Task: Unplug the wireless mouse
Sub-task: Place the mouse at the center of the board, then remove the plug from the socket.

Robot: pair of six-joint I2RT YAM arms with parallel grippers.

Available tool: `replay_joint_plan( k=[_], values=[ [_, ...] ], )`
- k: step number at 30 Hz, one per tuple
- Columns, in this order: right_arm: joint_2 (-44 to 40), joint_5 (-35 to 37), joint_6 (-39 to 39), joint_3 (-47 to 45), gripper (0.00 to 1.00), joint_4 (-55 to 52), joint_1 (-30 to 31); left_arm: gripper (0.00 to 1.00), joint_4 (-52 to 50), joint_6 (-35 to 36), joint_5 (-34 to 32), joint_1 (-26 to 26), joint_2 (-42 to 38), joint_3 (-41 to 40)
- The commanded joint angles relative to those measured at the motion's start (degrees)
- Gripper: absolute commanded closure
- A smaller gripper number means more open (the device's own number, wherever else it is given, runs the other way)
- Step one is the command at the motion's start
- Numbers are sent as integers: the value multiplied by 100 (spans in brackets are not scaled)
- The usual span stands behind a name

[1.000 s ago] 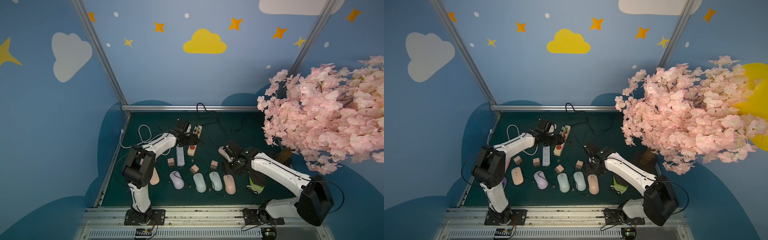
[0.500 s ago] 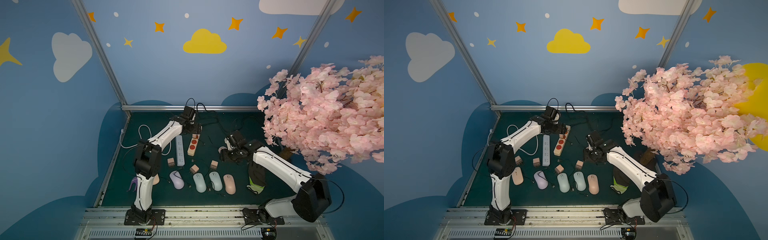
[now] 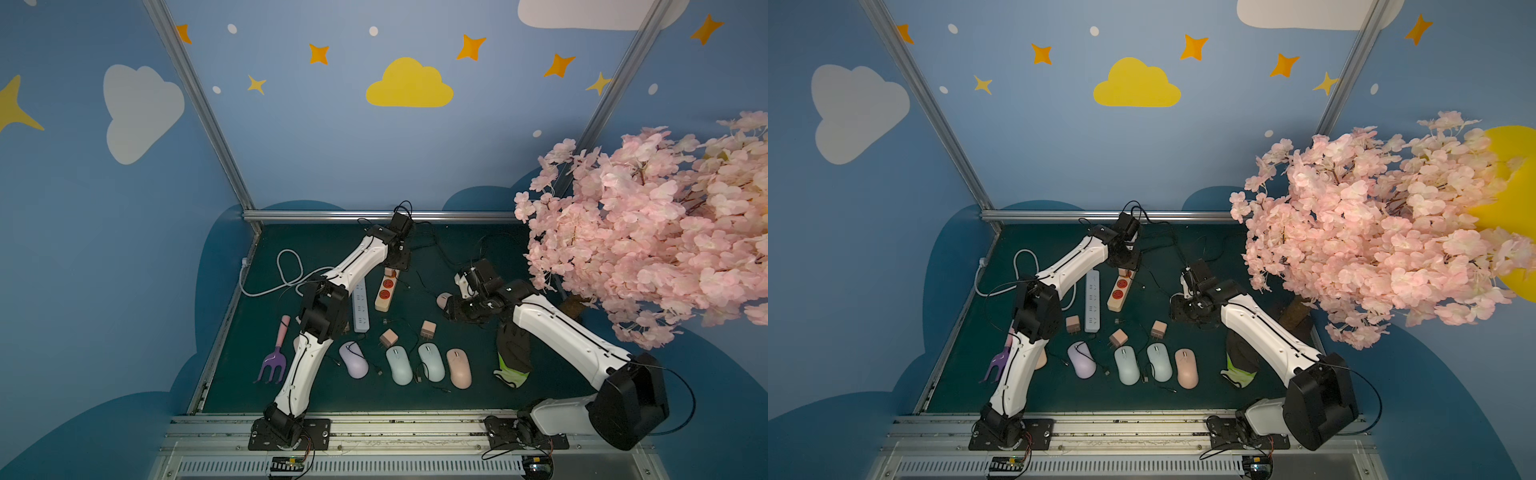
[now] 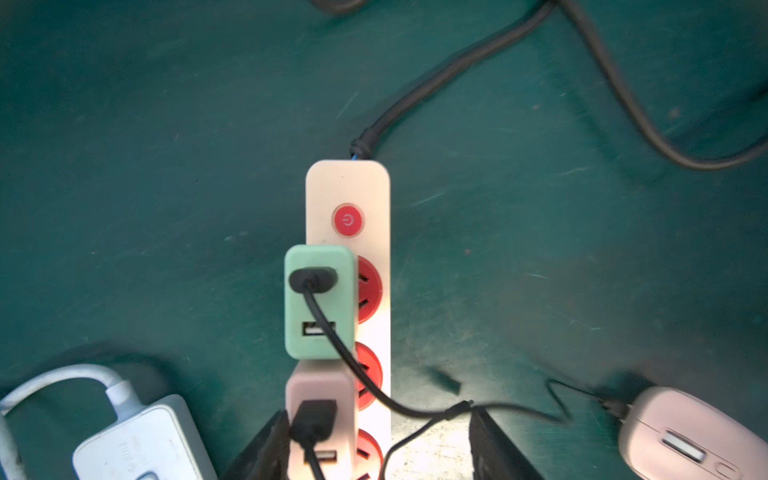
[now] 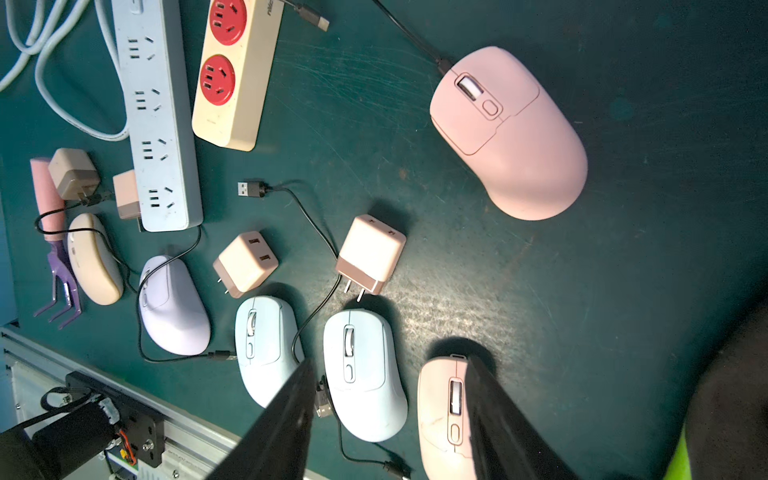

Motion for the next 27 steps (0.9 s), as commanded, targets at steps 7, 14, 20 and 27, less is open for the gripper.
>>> replay_joint_plan(
  k=[7, 14, 20, 27],
  values=[
    [-120, -111, -124, -107, 44, 60, -85, 43, -672, 33, -392, 34, 260, 232],
    [-66, -181, -96, -118, 45, 97, -90, 53, -731, 89, -619, 31, 288, 256],
    [-19, -267, -52, -119, 46, 146, -89, 56, -712, 89, -585, 31, 324, 279],
    [2, -325, -52, -114, 47, 177, -86, 51, -673, 108, -420, 69, 497, 446]
  ],
)
